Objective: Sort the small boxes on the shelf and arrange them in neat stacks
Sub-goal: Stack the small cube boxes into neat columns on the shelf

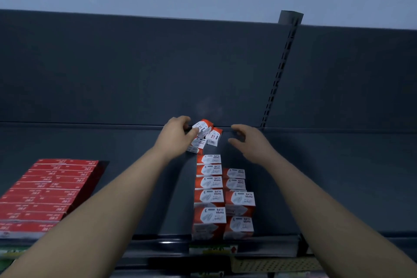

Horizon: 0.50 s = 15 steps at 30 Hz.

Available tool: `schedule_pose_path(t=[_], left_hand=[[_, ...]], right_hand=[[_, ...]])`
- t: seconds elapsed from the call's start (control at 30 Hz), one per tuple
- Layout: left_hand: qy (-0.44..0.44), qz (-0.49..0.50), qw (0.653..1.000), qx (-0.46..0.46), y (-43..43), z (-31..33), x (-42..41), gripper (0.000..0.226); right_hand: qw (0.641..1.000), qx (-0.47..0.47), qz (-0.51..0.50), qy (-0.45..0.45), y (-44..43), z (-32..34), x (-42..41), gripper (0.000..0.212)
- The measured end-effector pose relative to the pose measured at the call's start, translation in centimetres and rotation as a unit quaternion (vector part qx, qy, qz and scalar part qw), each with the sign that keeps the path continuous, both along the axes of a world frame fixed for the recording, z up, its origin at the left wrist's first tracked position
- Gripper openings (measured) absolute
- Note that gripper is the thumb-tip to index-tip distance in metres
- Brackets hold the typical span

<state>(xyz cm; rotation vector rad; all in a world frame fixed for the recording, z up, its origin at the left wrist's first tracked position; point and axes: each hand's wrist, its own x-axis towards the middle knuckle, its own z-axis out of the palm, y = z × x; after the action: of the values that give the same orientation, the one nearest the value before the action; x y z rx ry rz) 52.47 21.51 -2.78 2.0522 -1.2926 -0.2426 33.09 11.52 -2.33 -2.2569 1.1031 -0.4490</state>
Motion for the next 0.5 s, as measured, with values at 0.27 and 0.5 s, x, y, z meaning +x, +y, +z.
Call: schedule_pose_path(t=[0.27,0.5], left_hand=[[0.037,-0.013,0.996,0.081,-4.8,-2.5,1.2,0.038],[0.074,0.014,0.997,0.016,-3.4,-1.5,0.2,0.032]], right_hand=[[0.998,0.042,0.027,0.042,-3.6,-2.6,4.6,0.068],[0.996,0.091,-0.017,-0.008,-3.9,-2.9,4.9,0.046]])
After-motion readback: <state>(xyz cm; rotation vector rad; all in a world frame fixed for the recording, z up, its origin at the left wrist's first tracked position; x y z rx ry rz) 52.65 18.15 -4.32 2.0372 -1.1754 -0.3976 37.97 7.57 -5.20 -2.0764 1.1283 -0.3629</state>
